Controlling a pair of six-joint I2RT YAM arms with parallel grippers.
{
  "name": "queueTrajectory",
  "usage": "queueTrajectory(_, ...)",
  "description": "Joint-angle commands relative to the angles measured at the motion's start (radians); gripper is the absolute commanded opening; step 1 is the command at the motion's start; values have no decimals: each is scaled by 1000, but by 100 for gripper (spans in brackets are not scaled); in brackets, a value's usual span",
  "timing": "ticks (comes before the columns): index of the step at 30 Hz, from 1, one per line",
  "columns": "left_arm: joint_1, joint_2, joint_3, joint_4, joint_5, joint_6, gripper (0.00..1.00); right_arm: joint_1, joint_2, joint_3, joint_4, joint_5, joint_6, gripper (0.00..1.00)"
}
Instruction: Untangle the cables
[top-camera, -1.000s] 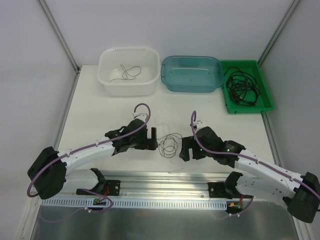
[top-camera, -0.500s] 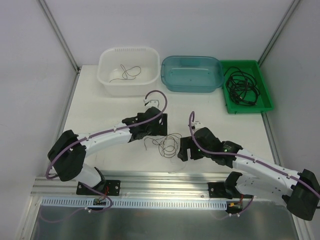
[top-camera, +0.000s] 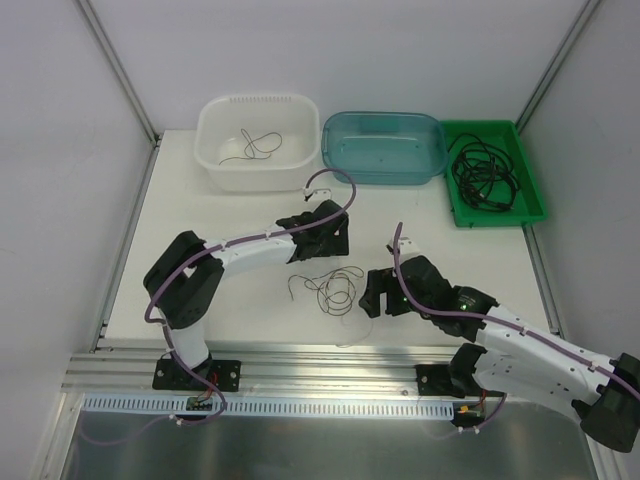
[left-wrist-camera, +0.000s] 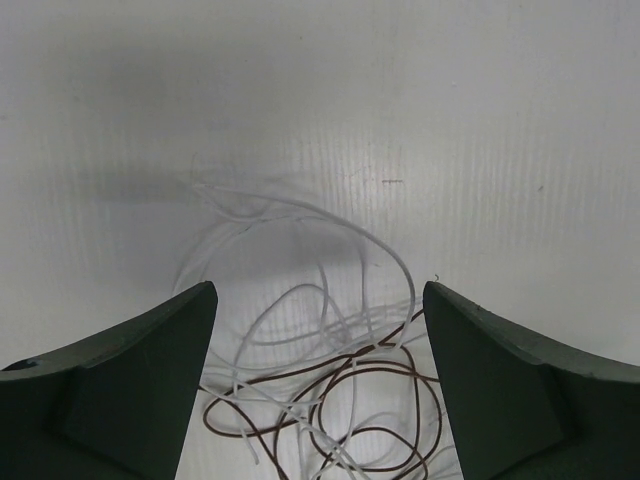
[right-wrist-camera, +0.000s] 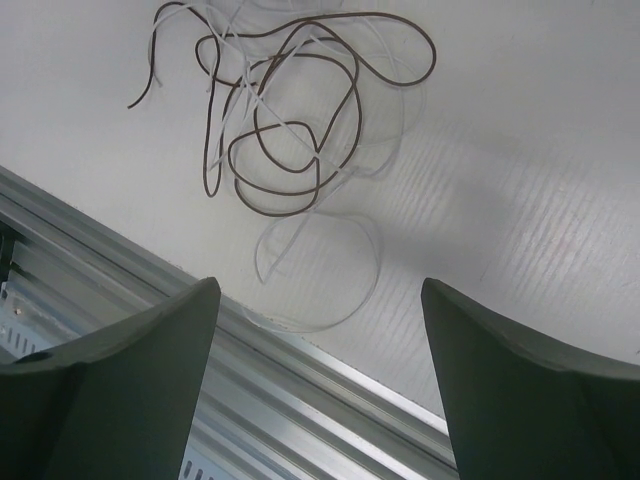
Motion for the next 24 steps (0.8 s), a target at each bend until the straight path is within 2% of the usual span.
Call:
queueTrajectory(1, -5, 26, 76, 6, 30, -51, 84, 3, -32, -13, 34, 43, -9, 86)
queueTrajectory(4, -12, 75, 118, 6, 27, -54, 82, 3, -33, -15, 34, 45, -9, 86)
queueTrajectory(8, -10, 136, 130, 3, 4, -42, 73, 3, -35, -16, 30, 45, -9, 86)
queueTrajectory(9, -10, 138, 121, 4, 0, -45, 62, 3, -38, -16, 30, 43, -9, 86)
queueTrajectory(11, -10, 126, 89, 4, -8, -53, 53, 4, -36, -18, 34, 45, -8, 86)
queueTrajectory(12, -10, 118, 80, 6, -8, -51, 41, 4, -33, -19, 35, 45, -6, 86)
queueTrajectory(13, -10, 106, 69, 4, -2, -27, 33, 3, -32, -19, 37, 43, -6, 86)
queueTrajectory(14, -10, 74, 63, 4, -2, -15, 17, 4, -20, -19, 43, 40, -6, 86)
queueTrajectory(16, -10, 22, 34, 4, -10, 19, 1, 4, -12, -16, 50, 30, -5, 86)
queueTrajectory(19, -10, -113, 6, -2, -19, 82, 0, 4, 16, -13, 87, 4, 0, 86)
queueTrajectory(24, -8, -339, 8, -53, 42, 140, 0, 4, 98, 2, 173, -30, 18, 84)
